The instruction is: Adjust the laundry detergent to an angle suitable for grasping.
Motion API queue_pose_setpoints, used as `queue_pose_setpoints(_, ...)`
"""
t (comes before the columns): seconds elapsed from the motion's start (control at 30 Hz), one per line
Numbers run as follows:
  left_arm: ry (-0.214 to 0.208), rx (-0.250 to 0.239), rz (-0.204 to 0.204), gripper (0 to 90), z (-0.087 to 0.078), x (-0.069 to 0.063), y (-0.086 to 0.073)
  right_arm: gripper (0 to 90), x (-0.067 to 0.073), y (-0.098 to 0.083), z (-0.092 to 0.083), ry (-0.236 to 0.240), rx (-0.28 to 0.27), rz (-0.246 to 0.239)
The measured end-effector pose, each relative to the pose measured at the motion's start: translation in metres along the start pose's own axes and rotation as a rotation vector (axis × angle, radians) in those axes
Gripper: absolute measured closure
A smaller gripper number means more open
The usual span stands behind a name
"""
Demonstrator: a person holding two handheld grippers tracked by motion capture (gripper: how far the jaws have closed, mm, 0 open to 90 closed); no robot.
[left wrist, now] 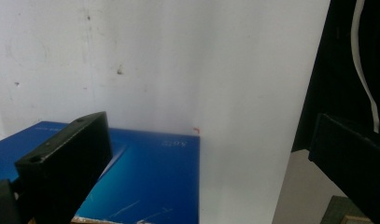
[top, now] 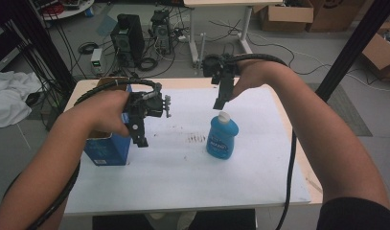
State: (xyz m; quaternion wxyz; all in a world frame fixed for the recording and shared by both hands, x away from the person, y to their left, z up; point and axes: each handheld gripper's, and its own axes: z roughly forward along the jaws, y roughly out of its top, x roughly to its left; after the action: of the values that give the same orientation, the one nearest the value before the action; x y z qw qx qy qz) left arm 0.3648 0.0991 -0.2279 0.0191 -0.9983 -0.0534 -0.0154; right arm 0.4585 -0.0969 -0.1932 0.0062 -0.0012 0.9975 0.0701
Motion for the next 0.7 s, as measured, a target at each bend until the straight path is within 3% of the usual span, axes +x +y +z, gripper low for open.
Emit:
queue_pose_setpoints(0.43,-0.008,-0.009,-0.004,0.1,0.003,0.005,0.0,0.0,-0.018,0.002,0.009,0.0,0.027,0.015)
queue_pose_setpoints(0.7,-0.005,-0.011,-0.001,0.0,0.0,0.01,0.002,0.0,-0.018,0.005,0.006,-0.005,0.021,0.0)
